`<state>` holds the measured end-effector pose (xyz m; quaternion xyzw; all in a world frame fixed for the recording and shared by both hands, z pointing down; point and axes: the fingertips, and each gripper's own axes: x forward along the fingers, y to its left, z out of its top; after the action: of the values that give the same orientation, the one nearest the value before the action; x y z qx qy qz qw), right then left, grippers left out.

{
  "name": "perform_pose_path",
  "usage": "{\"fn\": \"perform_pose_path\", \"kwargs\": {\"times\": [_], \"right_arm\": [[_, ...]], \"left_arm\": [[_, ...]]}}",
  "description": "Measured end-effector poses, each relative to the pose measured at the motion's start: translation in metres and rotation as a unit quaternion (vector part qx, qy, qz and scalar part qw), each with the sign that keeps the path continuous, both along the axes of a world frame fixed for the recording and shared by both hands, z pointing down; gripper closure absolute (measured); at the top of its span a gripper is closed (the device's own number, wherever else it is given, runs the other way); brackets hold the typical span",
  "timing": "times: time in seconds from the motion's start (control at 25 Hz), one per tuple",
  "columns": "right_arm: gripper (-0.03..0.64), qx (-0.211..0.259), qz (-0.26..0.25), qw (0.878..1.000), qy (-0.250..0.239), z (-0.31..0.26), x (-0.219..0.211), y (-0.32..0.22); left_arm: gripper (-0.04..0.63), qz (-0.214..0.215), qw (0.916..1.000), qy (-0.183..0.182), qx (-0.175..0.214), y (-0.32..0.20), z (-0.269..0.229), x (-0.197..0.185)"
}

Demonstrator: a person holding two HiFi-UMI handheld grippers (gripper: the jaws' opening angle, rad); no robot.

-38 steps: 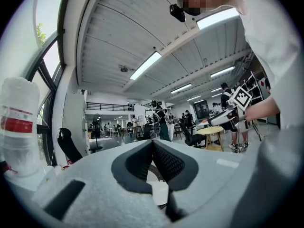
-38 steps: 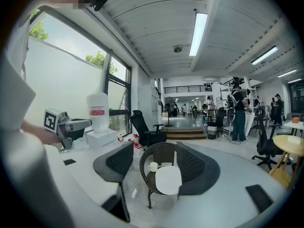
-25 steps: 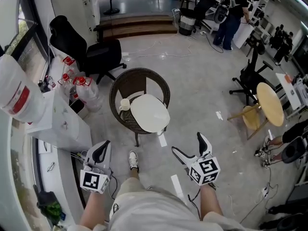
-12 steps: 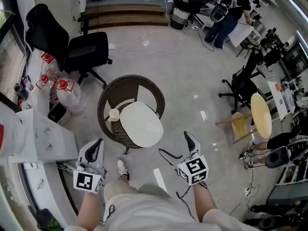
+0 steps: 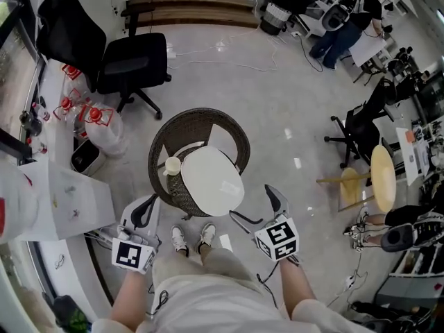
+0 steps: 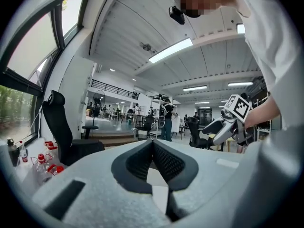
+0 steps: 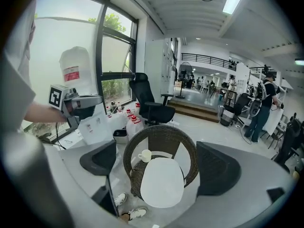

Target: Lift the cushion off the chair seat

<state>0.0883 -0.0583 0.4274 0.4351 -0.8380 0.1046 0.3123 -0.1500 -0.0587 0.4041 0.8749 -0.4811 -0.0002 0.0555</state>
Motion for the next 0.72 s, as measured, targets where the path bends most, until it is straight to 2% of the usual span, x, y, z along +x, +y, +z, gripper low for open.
{"fn": "perform_pose_path", "kwargs": {"times": [0.28,0.48,0.72], "right_arm": [[0.114,-0.033,-0.024,0.999,-0.002,0.049,0.020,-0.059],[0.115,-0.088,-0.041,0.995,0.003,0.119,0.037,-0.112],[0.115,-0.124,-0.075,0.989,0.030,0.209,0.043,-0.159]], "left_arm": [[0.580,-0.015,0.9990,-0.027,-0.032,-0.036,0.016,0.020],[0.580,-0.017,0.9977,-0.028,-0.059,-0.068,0.046,0.046],[0.580,-0.034,0.9951,-0.022,-0.091,-0.093,0.096,0.064]]}}
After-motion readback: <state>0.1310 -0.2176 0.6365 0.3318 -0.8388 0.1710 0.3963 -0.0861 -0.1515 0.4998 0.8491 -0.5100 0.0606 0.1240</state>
